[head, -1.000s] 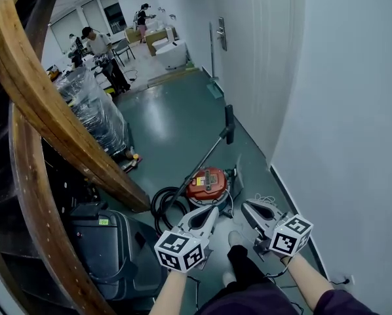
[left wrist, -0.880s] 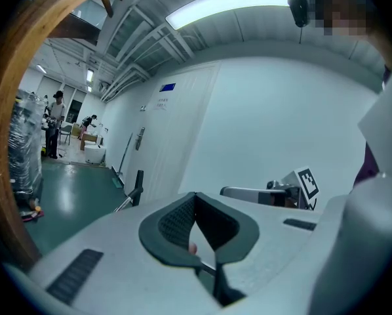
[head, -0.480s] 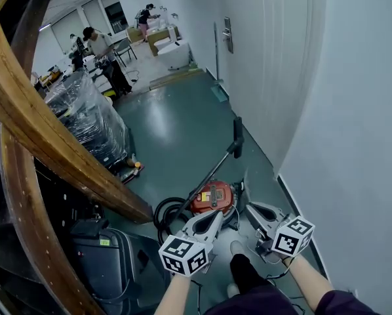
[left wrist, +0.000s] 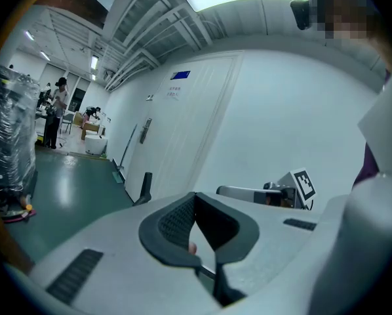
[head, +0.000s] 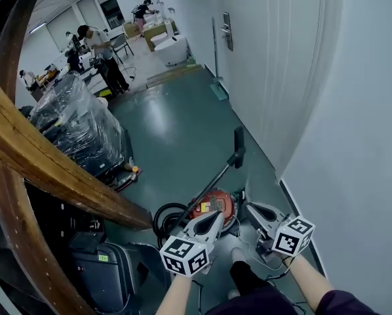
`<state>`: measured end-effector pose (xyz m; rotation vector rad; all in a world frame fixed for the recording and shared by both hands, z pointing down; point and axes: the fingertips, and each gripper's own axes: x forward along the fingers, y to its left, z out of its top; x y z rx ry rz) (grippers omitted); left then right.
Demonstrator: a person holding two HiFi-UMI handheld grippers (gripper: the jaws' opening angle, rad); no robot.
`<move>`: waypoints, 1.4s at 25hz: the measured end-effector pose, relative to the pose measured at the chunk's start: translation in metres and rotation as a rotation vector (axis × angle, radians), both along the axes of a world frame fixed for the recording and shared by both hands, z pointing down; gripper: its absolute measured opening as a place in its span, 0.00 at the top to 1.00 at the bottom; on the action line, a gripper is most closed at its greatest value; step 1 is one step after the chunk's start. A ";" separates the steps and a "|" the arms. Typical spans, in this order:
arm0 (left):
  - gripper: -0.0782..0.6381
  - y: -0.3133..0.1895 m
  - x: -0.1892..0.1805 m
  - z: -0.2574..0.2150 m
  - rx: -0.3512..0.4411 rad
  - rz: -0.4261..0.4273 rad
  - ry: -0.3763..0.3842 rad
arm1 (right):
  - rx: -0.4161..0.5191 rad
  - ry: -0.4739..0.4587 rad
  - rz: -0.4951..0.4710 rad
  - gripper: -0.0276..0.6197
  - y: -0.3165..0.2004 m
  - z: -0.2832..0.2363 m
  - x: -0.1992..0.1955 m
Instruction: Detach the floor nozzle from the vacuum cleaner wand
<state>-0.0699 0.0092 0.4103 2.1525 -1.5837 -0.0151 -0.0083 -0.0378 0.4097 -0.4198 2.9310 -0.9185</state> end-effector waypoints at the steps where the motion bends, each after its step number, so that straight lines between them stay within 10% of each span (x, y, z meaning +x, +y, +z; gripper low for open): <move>1: 0.88 -0.009 -0.002 0.001 -0.005 0.001 0.000 | -0.005 0.000 -0.002 0.93 -0.008 0.002 -0.002; 20: 0.88 -0.120 -0.042 0.032 -0.083 0.049 0.005 | -0.116 0.016 0.043 0.93 -0.112 0.038 -0.044; 35: 0.88 -0.165 -0.110 0.070 -0.130 0.274 0.051 | -0.162 0.061 0.331 0.93 -0.157 0.071 -0.090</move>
